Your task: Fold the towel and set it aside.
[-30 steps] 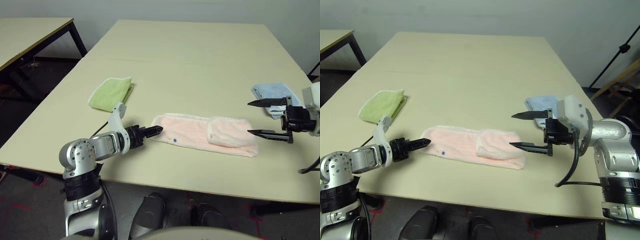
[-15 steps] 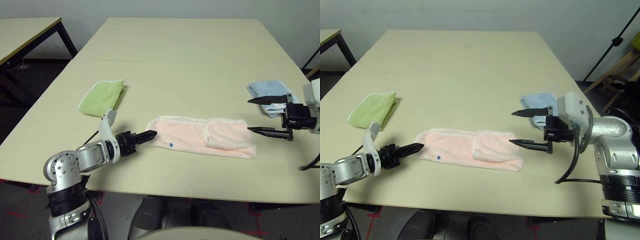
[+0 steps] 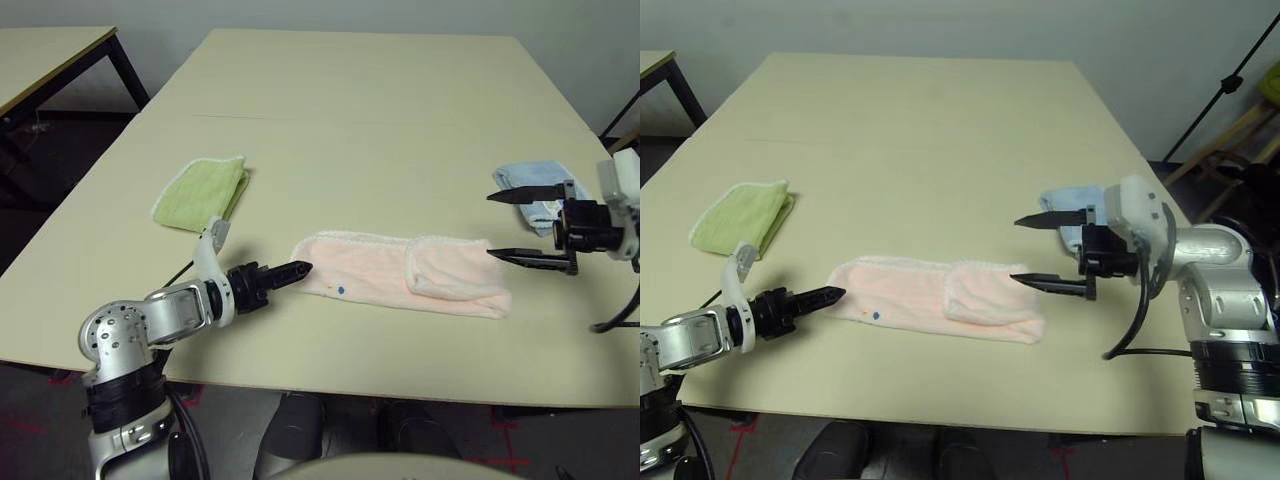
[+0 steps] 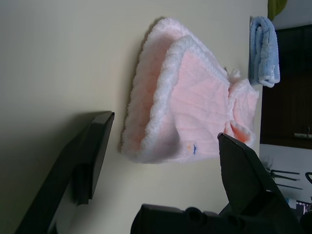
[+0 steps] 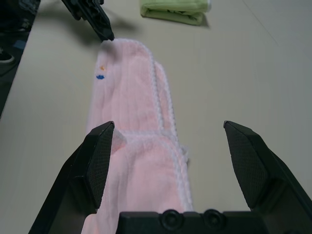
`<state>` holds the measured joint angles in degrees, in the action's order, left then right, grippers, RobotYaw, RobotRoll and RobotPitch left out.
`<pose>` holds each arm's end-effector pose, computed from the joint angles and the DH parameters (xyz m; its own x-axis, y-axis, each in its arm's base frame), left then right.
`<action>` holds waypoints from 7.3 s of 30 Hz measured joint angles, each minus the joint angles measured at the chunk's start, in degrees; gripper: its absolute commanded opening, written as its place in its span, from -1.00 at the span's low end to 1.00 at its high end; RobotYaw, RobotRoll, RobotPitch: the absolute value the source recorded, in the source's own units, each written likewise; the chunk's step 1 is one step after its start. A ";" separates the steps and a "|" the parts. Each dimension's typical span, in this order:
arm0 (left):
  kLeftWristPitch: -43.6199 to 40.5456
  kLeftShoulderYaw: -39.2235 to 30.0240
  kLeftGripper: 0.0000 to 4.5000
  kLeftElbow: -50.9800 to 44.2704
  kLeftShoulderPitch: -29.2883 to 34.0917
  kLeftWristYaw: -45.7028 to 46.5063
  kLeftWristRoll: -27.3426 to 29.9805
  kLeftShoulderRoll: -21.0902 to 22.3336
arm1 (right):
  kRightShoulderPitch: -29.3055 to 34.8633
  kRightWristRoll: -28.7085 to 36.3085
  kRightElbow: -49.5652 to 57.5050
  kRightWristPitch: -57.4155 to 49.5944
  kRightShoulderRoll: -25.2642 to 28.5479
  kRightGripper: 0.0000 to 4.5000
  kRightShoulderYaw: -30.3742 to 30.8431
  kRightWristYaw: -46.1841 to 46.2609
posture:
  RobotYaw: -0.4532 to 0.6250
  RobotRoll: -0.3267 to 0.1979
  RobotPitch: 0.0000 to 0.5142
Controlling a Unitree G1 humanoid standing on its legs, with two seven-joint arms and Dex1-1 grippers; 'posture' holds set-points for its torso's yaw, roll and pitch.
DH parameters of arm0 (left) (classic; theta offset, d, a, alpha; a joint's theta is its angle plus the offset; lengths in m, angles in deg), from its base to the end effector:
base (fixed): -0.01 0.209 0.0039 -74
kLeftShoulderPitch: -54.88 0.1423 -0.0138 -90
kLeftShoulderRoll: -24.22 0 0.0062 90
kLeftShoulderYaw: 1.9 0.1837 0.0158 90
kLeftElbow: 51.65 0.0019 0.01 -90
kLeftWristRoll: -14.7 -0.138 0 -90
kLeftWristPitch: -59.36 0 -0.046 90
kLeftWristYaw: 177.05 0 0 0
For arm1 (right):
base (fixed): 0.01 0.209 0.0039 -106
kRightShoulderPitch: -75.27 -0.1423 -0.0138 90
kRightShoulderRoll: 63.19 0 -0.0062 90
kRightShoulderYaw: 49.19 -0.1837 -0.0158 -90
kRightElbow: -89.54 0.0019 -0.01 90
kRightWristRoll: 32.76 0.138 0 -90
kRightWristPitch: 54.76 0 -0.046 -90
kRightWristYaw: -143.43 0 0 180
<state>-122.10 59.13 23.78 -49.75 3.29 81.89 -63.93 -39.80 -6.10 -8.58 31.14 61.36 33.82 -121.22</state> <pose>0.2019 0.2258 0.1249 0.5974 -0.6520 -0.4670 0.2327 0.6982 -0.6771 0.2563 -0.3043 0.2126 0.2977 0.9123 -0.2812 -0.9097 0.1818 -0.3734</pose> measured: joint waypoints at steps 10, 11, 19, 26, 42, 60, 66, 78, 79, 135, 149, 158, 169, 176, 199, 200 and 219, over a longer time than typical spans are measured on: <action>-0.06 -4.14 0.99 0.10 -4.69 3.58 0.56 -0.31 | -2.77 -0.02 -1.38 -0.54 -1.65 1.00 1.76 -0.53 | 0.26 0.25 -0.56; -0.05 -4.44 0.99 0.11 -5.52 3.71 0.57 -0.08 | -2.79 -0.02 -1.37 -0.64 -1.92 1.00 1.76 -0.55 | 0.26 0.25 -0.56; -0.05 -3.81 0.99 1.05 -6.84 4.11 3.96 3.20 | -2.37 0.14 -0.41 -1.89 -2.03 1.00 1.74 -0.83 | 0.23 0.25 -0.56; 0.64 3.32 0.99 0.93 0.62 6.13 19.12 12.11 | 0.12 0.61 -0.01 -2.96 2.01 1.00 -0.04 -1.92 | 0.20 0.25 -0.54; 20.46 24.95 0.99 8.78 -0.80 20.60 34.59 17.60 | 6.75 3.01 5.64 -6.03 4.84 1.00 -5.11 -0.33 | 0.05 0.25 -0.52; 27.59 23.84 -0.05 10.00 1.34 24.46 30.36 12.93 | 12.89 5.50 10.36 -8.54 6.12 1.00 -9.13 2.26 | 0.02 0.25 -0.49; 28.55 23.33 -0.98 9.97 1.35 24.25 29.14 12.30 | 14.83 5.54 9.59 -8.75 6.80 1.00 -9.65 2.02 | 0.03 0.25 -0.50; 27.96 23.68 -0.98 5.59 -7.35 18.43 24.52 12.92 | 18.79 4.86 6.08 -6.68 7.07 1.00 -10.67 1.19 | 0.01 0.25 -0.50; 27.81 23.61 -0.98 5.71 -7.72 17.86 24.43 13.09 | 19.23 4.85 5.89 -6.56 7.07 1.00 -10.77 1.19 | 0.00 0.25 -0.50; 22.21 51.79 0.64 13.25 -34.17 -46.88 -23.23 8.36 | 24.36 5.94 12.75 -17.07 7.57 1.00 -13.30 8.45 | -0.04 0.25 -0.57; 12.49 33.43 0.98 5.83 -33.04 -45.80 -18.07 20.63 | 11.80 8.91 18.33 -27.93 -1.17 1.00 -5.84 19.31 | 0.01 0.25 -0.59; 38.33 33.35 0.98 7.65 -18.51 -55.53 -26.91 22.82 | -2.89 -1.21 14.33 -21.50 -11.14 1.00 10.97 21.77 | 0.04 0.25 -0.61; 46.41 29.37 0.98 7.26 -12.31 -64.15 -28.23 28.99 | -10.98 -7.85 5.89 -15.26 -14.73 1.00 19.37 15.98 | 0.13 0.25 -0.65; 48.92 27.35 0.98 7.27 -9.21 -65.99 -28.94 30.49 | -10.80 -12.90 2.98 -11.63 -17.11 1.00 22.39 15.66 | 0.15 0.25 -0.67; 47.19 25.53 1.00 5.59 -8.71 -64.35 -27.14 30.01 | -7.35 -1.85 5.73 -30.47 -24.80 -0.99 11.21 25.72 | 0.10 0.25 -0.63; 47.14 25.54 1.00 5.57 -8.72 -64.36 -26.97 29.99 | -6.02 0.36 7.43 -34.45 -24.29 -0.99 9.53 26.69 | 0.10 0.25 -0.62; 46.68 28.98 1.00 6.31 -12.93 -64.62 -26.94 26.43 | 3.66 16.40 9.98 -65.37 -34.17 -0.70 -14.49 56.50 | 0.04 0.25 -0.61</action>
<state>-75.42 88.12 30.09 -62.67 -61.34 54.95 -37.50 -36.14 10.30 1.40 -34.24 27.20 19.34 -64.71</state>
